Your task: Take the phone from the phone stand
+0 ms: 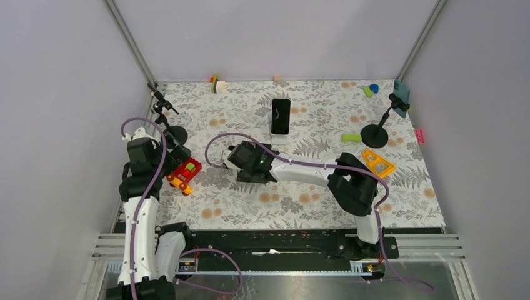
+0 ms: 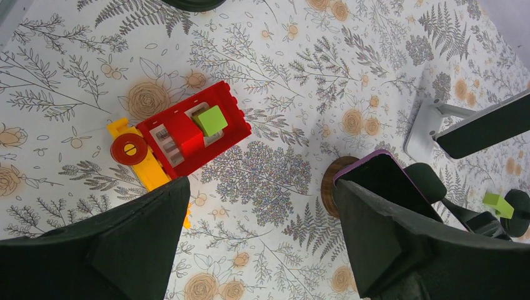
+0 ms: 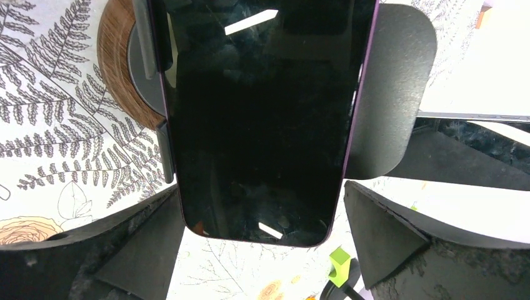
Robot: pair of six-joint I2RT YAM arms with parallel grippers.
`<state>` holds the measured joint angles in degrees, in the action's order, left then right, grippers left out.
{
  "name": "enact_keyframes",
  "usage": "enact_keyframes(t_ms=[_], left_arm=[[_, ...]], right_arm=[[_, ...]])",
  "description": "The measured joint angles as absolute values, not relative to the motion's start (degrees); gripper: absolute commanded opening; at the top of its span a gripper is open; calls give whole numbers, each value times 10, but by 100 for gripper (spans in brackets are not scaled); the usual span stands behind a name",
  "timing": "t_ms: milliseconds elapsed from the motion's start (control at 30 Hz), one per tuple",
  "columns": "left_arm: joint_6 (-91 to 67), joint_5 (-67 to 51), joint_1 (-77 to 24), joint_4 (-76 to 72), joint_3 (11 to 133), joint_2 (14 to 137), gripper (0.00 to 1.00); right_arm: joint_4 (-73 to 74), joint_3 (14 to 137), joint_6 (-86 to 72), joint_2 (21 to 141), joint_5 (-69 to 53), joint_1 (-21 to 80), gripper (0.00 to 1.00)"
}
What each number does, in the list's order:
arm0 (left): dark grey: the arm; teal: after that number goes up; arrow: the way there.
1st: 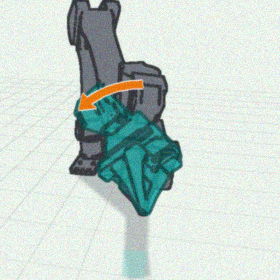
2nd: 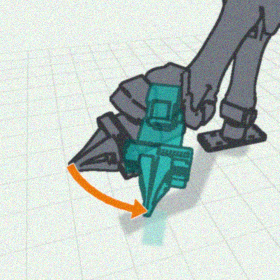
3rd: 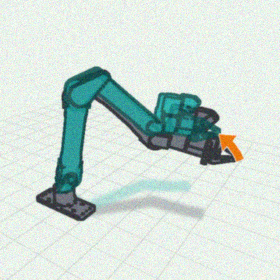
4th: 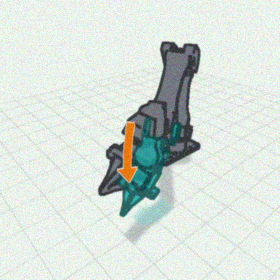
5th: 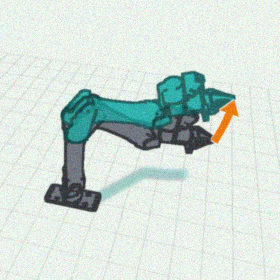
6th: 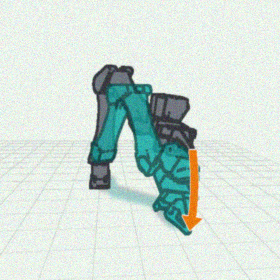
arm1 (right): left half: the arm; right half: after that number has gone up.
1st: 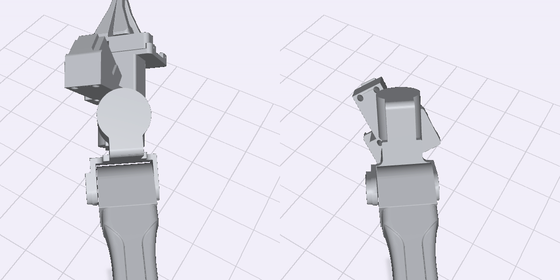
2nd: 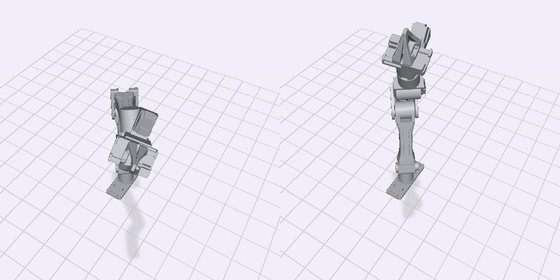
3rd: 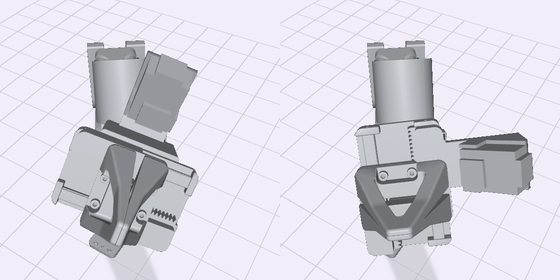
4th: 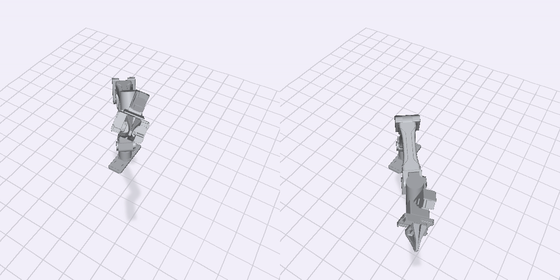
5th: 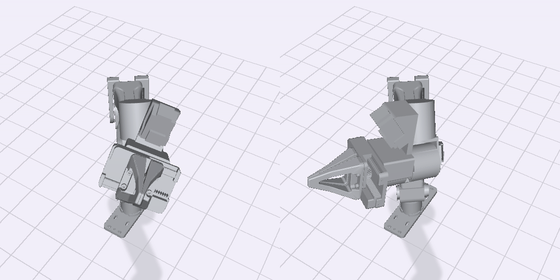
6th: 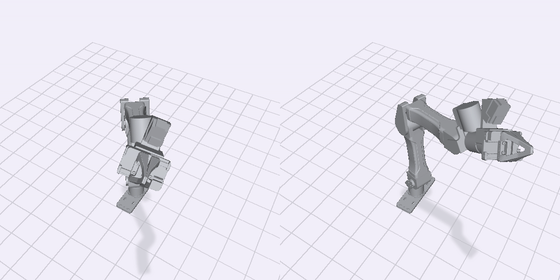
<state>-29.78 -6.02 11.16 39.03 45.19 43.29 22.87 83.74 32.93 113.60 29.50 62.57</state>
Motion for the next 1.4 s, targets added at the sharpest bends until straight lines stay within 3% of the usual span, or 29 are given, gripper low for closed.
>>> enact_keyframes(t_ms=[400,667,900,1100,1400], left_arm=[[-298,-60,112,390,452,434,94],[-298,-60,112,390,452,436,94],[-298,-60,112,390,452,436,94],[-298,-60,112,390,452,436,94],[-298,-60,112,390,452,436,94]], right_arm=[[224,827,332,1136,309,626,95],[215,824,332,1136,310,626,62],[211,823,332,1136,310,626,40],[210,822,324,1136,310,626,12],[187,806,307,1126,312,626,3]])
